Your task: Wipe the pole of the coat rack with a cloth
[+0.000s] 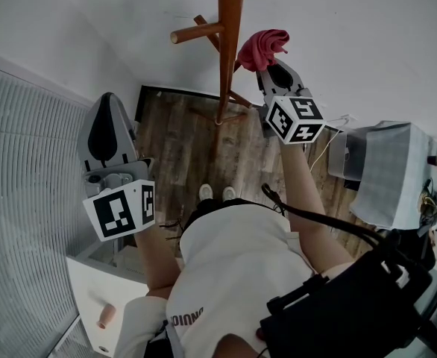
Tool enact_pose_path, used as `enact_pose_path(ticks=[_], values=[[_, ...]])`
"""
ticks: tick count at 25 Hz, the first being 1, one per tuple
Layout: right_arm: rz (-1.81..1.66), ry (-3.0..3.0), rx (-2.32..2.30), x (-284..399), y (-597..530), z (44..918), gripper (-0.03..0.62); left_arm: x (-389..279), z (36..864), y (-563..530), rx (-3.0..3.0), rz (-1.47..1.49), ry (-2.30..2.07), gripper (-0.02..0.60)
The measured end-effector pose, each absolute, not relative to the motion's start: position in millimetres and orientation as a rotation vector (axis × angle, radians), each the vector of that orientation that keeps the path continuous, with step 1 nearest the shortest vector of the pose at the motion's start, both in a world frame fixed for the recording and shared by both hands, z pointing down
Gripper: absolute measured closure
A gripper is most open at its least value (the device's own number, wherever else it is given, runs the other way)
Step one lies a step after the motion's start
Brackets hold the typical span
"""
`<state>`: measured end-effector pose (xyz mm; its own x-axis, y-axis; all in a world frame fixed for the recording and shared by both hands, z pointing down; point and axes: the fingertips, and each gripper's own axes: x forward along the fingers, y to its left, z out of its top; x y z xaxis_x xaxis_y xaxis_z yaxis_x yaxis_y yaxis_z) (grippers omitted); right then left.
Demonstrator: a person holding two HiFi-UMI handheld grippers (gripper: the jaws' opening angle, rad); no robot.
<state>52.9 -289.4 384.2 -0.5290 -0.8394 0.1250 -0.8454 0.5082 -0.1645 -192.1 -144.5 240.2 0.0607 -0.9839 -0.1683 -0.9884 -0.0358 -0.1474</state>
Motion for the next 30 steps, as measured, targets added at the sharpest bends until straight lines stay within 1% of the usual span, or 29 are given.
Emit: enact_pose_path(ticks=[30], values=[[0.288,-2.638,1.662,94,-296,374,0.549,-189,240,-143,-2.122,0.033,2.004,0.568]])
